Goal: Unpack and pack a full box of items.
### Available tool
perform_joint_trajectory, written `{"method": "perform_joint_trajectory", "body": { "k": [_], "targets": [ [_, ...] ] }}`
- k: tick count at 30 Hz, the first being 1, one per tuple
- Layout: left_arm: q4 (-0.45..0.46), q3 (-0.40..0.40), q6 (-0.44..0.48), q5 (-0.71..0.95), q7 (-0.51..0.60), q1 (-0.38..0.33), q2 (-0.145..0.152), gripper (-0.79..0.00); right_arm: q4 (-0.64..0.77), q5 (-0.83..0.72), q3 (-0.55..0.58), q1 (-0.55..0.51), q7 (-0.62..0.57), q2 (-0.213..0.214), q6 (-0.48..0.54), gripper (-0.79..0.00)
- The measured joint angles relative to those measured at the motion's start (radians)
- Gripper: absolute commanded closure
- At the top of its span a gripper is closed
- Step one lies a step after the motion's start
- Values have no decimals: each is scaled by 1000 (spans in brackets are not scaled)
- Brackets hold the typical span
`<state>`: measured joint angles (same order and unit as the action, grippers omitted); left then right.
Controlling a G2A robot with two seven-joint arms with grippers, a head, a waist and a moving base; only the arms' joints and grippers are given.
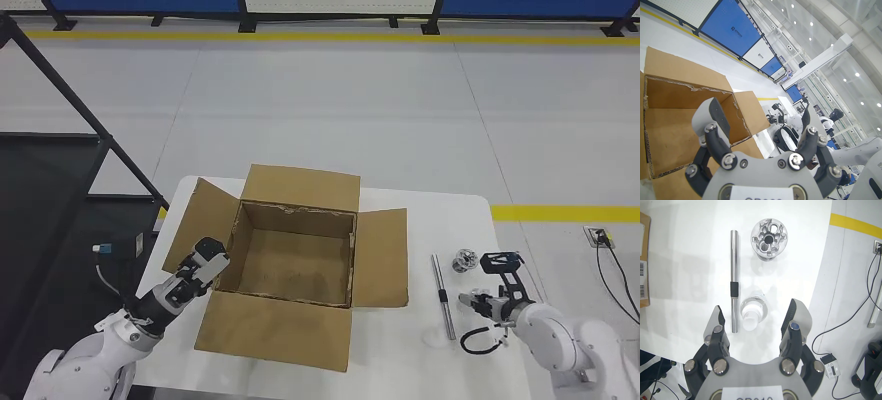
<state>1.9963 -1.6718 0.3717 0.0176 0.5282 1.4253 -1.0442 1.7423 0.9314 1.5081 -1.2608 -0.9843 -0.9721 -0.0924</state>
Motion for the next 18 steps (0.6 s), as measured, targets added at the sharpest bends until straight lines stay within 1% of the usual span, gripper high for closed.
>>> {"method": "perform_joint_trajectory", "body": {
  "k": [2, 4, 5, 7, 8, 9, 11, 12, 13, 18],
  "targets": [
    [0, 0, 0, 0, 0, 0, 0, -785, -4, -11, 4, -10, 17, -1, 5, -591],
    [0, 0, 0, 0, 0, 0, 0, -785, -6, -22, 9, -21, 35, -2, 11, -388],
    [0, 0, 0, 0, 0, 0, 0, -785, -7, -26, 10, -25, 42, -2, 14, -351],
    [0, 0, 0, 0, 0, 0, 0, -785, -10, -31, 13, -30, 52, -2, 18, -305],
    [0, 0, 0, 0, 0, 0, 0, -785, -13, -33, 13, -31, 54, -3, 20, -256],
    [0, 0, 0, 0, 0, 0, 0, -785, -16, -35, 14, -30, 56, -3, 22, -166],
    [0, 0, 0, 0, 0, 0, 0, -785, -19, -39, 14, -28, 59, -3, 25, -49],
    [0, 0, 0, 0, 0, 0, 0, -785, -20, -40, 15, -26, 60, -4, 26, -15],
    [0, 0, 0, 0, 0, 0, 0, -785, -20, -42, 16, -25, 61, -4, 26, 0],
    [0, 0, 0, 0, 0, 0, 0, -785, -2, -51, 28, -21, 63, -3, 40, 0]
  ]
}}
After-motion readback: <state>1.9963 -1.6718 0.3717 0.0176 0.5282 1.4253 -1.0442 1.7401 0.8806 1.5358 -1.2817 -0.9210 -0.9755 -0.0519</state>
